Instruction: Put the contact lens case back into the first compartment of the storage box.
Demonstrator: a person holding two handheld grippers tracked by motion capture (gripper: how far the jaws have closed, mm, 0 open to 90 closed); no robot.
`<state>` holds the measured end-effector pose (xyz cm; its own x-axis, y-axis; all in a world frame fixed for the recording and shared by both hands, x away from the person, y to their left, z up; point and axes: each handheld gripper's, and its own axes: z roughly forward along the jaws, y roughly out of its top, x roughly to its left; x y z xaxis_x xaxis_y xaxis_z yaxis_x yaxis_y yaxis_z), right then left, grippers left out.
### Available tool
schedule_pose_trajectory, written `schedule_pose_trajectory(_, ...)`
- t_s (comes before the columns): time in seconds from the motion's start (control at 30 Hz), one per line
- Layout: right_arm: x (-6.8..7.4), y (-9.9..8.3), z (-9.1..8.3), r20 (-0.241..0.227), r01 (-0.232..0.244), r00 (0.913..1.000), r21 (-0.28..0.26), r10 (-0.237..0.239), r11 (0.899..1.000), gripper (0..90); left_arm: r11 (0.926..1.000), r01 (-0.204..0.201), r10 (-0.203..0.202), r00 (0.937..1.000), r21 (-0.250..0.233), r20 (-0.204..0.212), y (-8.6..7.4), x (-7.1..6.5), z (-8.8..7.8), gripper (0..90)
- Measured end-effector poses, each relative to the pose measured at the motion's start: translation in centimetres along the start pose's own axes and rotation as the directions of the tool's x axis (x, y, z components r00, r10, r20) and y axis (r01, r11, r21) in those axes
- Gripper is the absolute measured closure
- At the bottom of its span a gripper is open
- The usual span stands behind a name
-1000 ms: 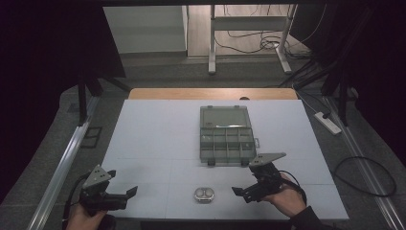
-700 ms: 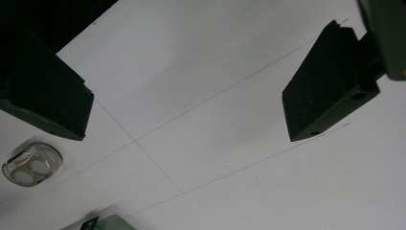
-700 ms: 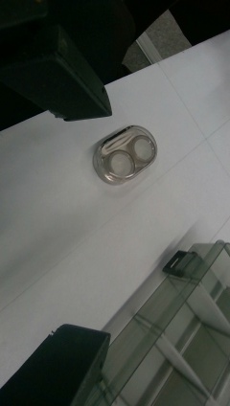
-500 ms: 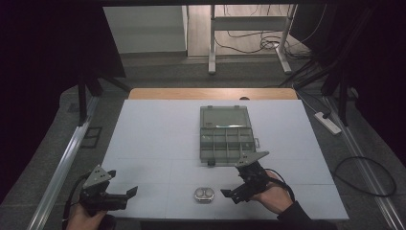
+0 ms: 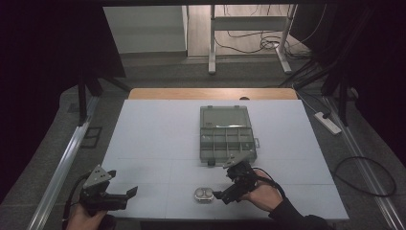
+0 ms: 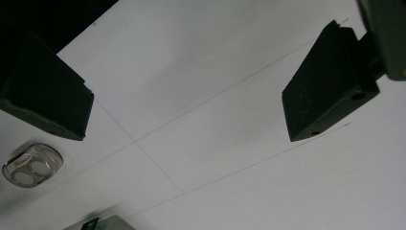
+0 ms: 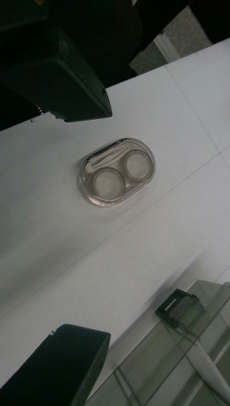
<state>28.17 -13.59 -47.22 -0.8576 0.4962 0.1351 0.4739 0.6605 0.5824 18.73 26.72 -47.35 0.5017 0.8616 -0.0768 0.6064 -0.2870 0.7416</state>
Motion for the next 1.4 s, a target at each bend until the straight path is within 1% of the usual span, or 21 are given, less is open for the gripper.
schedule_pose_trajectory(0.13,0.3,0.3,0.5,0.013,0.012,0.9999,0.021,-0.012,1.0,0.0,1.0,-0.001,0.001,1.0,0.0,0.001,0.0,0.0,0.0,3.6)
schedule_pose_trajectory(0.27,0.5,0.7,1.1,0.014,0.024,0.9996,0.041,-0.024,0.999,0.0,1.0,-0.001,0.001,1.0,0.001,0.0,0.0,0.0,0.0,3.6)
schedule_pose_trajectory(0.47,0.8,1.1,2.0,0.014,0.037,0.9992,0.073,-0.038,0.997,0.0,1.0,-0.002,0.002,1.0,0.002,0.001,0.0,0.0,0.0,3.6)
schedule_pose_trajectory(0.53,0.9,1.3,2.5,0.01,0.038,0.9992,0.094,-0.039,0.995,0.0,1.0,-0.002,0.002,1.0,0.002,0.002,0.0,0.0,0.0,3.7)
schedule_pose_trajectory(0.67,1.0,1.5,3.0,0.003,0.047,0.9989,0.108,-0.048,0.993,0.0,1.0,-0.003,0.003,1.0,0.003,0.002,0.0,0.0,0.0,3.6)
schedule_pose_trajectory(0.7,1.1,1.7,3.3,0.001,0.06,0.9982,0.12,-0.06,0.991,0.0,1.0,-0.004,0.004,1.0,0.004,0.002,0.0,0.0,0.0,3.6)
schedule_pose_trajectory(0.8,1.3,1.9,3.8,0.006,0.068,0.9975,0.138,-0.07,0.988,0.0,1.0,-0.007,0.007,1.0,0.004,0.002,0.0,0.0,0.0,3.7)
schedule_pose_trajectory(0.83,1.3,1.9,3.8,0.006,0.068,0.9975,0.138,-0.07,0.988,0.0,1.0,-0.007,0.007,1.0,0.004,0.002,0.0,0.0,0.0,3.7)
schedule_pose_trajectory(0.97,1.6,2.0,4.6,0.003,0.091,0.9957,0.16,-0.093,0.983,0.0,1.0,-0.007,0.007,1.0,0.005,0.002,0.0,0.0,0.1,3.7)
schedule_pose_trajectory(1.03,1.6,2.1,4.7,0.005,0.093,0.9955,0.164,-0.095,0.982,0.0,1.0,-0.008,0.008,1.0,0.005,0.002,0.0,-0.1,0.1,3.7)
schedule_pose_trajectory(1.13,1.9,2.2,5.4,0.003,0.116,0.993,0.182,-0.118,0.976,0.0,1.0,-0.008,0.008,1.0,0.005,0.002,0.0,-0.1,0.1,3.7)
schedule_pose_trajectory(1.17,1.9,2.2,5.4,0.003,0.116,0.993,0.182,-0.118,0.976,0.0,1.0,-0.008,0.008,1.0,0.004,0.003,0.0,0.0,0.1,3.7)
schedule_pose_trajectory(1.2,2.1,2.2,5.8,0.003,0.125,0.9918,0.193,-0.128,0.973,0.0,1.0,-0.008,0.008,1.0,0.004,0.003,0.0,0.0,0.1,3.7)
schedule_pose_trajectory(1.23,2.1,2.2,5.8,0.003,0.125,0.9918,0.193,-0.128,0.973,0.0,1.0,-0.008,0.008,1.0,0.004,0.003,0.0,0.0,0.1,3.7)
schedule_pose_trajectory(1.4,2.3,2.2,6.7,0.01,0.145,0.9885,0.228,-0.151,0.963,0.0,1.0,-0.007,0.007,1.0,0.004,0.004,0.0,0.0,0.1,3.7)
